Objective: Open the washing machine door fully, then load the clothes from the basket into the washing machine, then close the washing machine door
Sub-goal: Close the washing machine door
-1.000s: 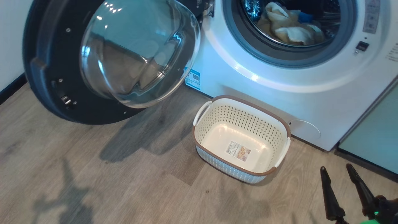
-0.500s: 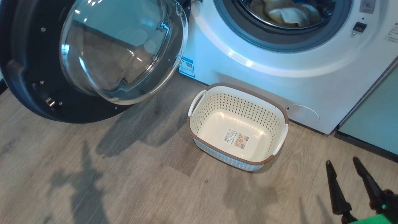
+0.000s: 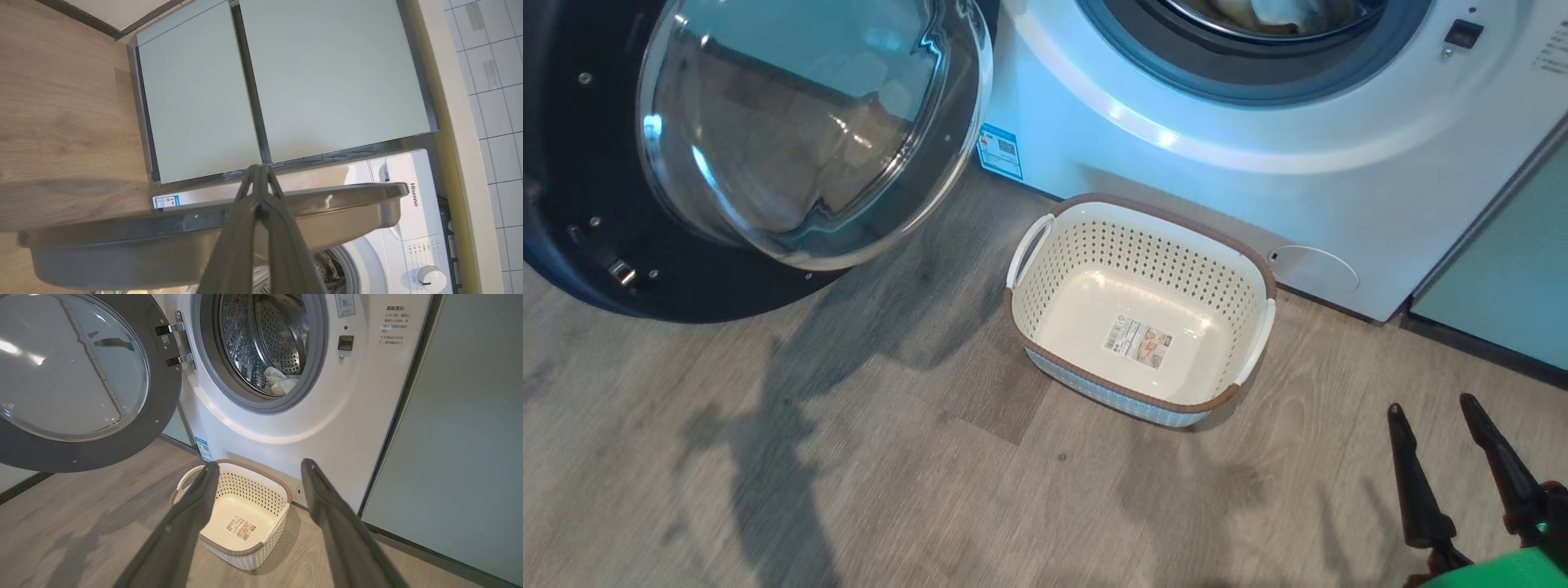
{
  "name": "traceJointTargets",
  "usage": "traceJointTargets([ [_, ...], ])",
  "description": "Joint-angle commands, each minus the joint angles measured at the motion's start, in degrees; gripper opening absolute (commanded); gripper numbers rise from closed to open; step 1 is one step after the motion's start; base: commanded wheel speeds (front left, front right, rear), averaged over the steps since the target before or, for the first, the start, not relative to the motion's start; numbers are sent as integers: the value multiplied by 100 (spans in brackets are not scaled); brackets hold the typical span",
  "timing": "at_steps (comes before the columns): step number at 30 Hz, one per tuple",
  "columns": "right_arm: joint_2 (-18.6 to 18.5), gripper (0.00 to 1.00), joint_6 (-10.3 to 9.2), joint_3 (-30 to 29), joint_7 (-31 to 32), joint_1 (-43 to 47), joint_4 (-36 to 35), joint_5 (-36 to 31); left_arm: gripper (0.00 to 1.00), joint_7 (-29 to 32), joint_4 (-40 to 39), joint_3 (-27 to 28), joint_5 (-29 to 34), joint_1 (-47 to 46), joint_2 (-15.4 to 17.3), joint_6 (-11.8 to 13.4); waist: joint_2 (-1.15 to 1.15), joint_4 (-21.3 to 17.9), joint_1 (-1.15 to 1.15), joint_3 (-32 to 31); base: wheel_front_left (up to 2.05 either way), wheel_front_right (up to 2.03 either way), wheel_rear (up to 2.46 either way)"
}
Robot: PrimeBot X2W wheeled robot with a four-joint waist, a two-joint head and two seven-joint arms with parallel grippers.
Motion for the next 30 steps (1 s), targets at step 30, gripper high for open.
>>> traceJointTargets([
  [30, -175, 100, -16, 99, 9, -308, -162, 31, 0, 688, -305, -201, 160, -290, 295, -206, 0, 80, 0, 116, 0, 0, 0],
])
